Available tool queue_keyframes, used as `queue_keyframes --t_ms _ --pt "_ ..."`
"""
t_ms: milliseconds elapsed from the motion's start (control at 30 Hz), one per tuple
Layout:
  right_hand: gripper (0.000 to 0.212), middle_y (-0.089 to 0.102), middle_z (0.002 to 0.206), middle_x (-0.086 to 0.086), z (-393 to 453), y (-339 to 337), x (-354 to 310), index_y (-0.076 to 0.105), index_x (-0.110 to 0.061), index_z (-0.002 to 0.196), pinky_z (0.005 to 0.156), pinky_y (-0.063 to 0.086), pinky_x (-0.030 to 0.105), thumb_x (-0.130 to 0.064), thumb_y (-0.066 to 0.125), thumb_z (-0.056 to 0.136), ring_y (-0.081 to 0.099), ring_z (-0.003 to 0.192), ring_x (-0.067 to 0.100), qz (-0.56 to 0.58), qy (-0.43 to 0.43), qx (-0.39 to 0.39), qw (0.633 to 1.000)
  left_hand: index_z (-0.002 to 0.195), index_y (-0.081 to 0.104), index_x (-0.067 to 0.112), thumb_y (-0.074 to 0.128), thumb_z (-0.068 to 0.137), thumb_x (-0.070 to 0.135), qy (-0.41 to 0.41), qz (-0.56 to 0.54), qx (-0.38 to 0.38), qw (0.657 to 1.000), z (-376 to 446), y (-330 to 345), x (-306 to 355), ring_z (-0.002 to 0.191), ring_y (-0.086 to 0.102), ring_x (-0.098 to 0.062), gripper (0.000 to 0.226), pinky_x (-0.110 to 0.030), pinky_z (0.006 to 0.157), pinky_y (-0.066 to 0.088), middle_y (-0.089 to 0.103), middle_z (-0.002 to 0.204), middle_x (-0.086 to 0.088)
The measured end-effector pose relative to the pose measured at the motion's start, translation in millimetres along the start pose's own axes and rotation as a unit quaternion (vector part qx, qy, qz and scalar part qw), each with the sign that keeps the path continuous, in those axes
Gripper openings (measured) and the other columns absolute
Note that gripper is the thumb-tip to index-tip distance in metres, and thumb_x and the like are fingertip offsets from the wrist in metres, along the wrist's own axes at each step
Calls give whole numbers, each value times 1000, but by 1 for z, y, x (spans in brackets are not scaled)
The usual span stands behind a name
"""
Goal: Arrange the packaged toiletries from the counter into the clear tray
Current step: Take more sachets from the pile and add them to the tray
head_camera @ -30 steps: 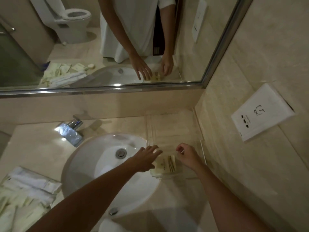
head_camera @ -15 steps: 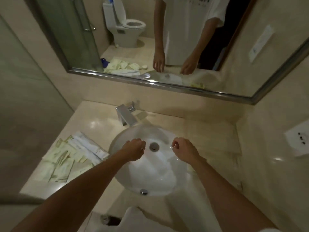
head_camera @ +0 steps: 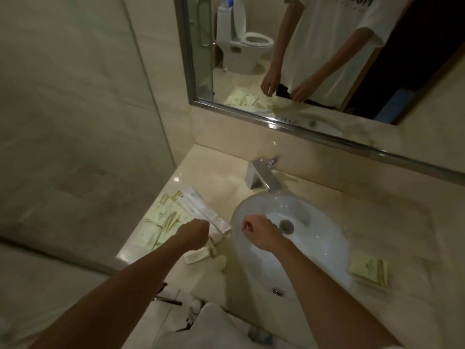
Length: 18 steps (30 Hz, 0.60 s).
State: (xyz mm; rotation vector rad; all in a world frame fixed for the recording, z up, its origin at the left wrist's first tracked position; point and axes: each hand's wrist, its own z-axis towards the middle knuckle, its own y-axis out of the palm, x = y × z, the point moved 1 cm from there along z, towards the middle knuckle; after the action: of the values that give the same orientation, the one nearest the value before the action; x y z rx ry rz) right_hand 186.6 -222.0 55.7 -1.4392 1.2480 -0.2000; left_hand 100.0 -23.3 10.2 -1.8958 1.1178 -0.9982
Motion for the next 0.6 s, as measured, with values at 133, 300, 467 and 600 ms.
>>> queue_keyframes --t_ms 133,300,467,600 --pt "15 66 91 9 16 26 -38 63 -13 90 68 48 34 -22 51 89 62 81 27 -3 -9 -24 1000 100 58 11 47 87 17 -48 -21 12 999 -7 4 -48 98 58 -25 19 -37 81 50 61 108 -8" --pt "20 64 104 8 35 53 -69 58 -18 107 75 47 35 -23 47 90 60 91 30 14 5 -41 999 110 51 14 57 87 39 -102 -46 59 992 -8 6 -104 105 56 -26 35 -40 85 49 58 112 -7" --pt "20 64 104 7 53 74 -94 56 -20 109 73 45 34 -22 44 92 60 93 31 -4 -2 -22 1000 117 45 15 66 80 43 -106 -36 67 991 8 -1 -150 107 53 -30 51 -46 87 49 53 118 -10" --pt "18 65 101 5 61 88 -101 55 -22 107 69 44 32 -23 45 92 60 91 28 -8 2 -24 1000 131 39 20 68 82 32 -44 42 54 997 29 -8 -162 121 43 -30 59 -49 94 43 42 137 -5"
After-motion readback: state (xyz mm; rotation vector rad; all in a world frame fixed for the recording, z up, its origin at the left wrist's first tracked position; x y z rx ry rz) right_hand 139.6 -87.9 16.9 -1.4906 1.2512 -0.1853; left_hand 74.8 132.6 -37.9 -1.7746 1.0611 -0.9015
